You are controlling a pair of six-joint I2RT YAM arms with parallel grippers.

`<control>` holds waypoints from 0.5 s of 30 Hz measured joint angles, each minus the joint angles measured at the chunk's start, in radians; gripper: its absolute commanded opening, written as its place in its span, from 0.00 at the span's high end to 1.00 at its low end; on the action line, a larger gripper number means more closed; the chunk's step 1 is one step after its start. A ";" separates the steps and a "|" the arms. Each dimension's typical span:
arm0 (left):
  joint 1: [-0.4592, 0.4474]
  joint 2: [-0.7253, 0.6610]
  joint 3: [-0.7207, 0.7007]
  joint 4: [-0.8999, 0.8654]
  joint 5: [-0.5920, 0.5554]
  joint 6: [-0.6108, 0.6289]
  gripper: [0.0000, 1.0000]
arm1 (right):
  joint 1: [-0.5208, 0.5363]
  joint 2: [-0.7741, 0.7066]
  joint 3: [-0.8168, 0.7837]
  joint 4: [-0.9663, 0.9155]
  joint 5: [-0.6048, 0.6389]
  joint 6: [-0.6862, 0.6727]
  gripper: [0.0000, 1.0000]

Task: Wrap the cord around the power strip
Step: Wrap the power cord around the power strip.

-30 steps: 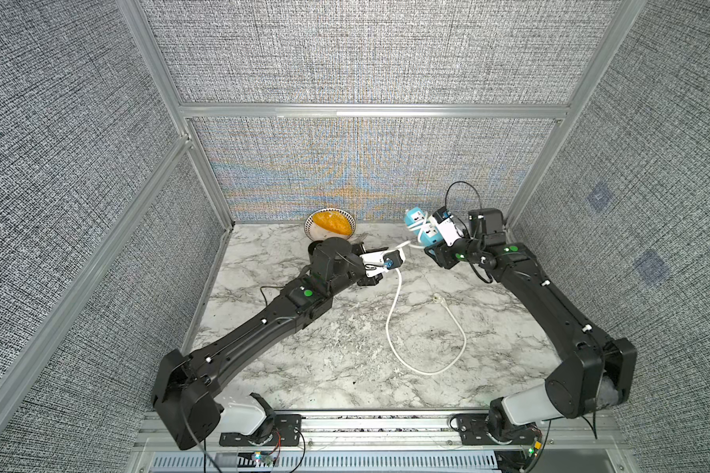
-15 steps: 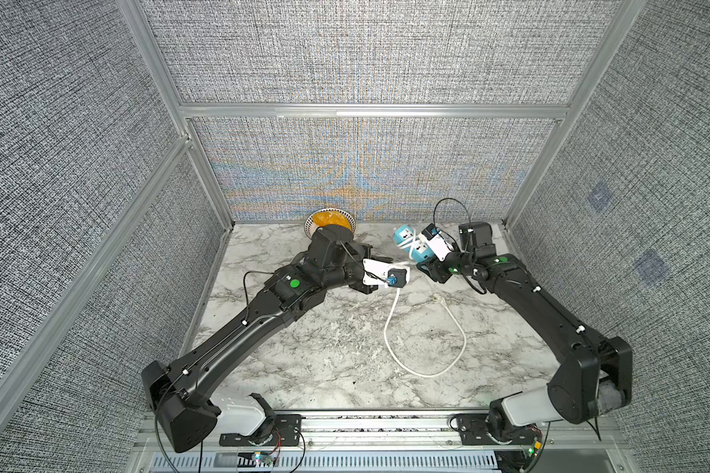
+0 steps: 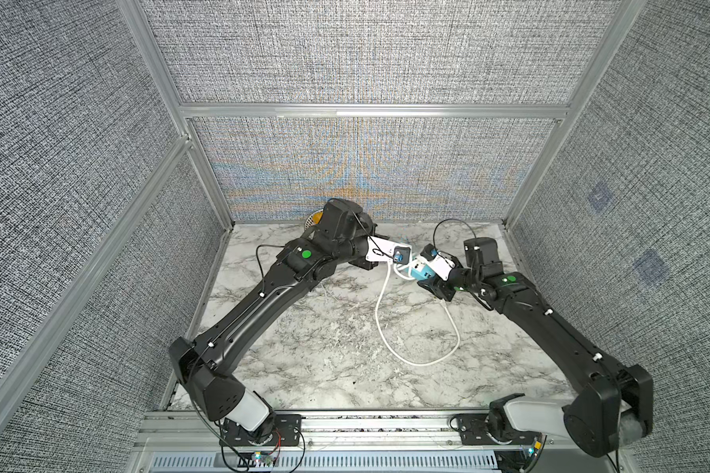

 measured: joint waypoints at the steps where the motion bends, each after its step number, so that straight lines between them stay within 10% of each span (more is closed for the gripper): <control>1: 0.003 0.010 0.014 -0.003 0.005 0.000 1.00 | 0.010 0.000 -0.003 -0.001 -0.012 -0.011 1.00; 15: 0.031 0.134 0.205 -0.126 0.077 0.028 1.00 | 0.111 -0.079 -0.127 0.082 -0.200 -0.153 1.00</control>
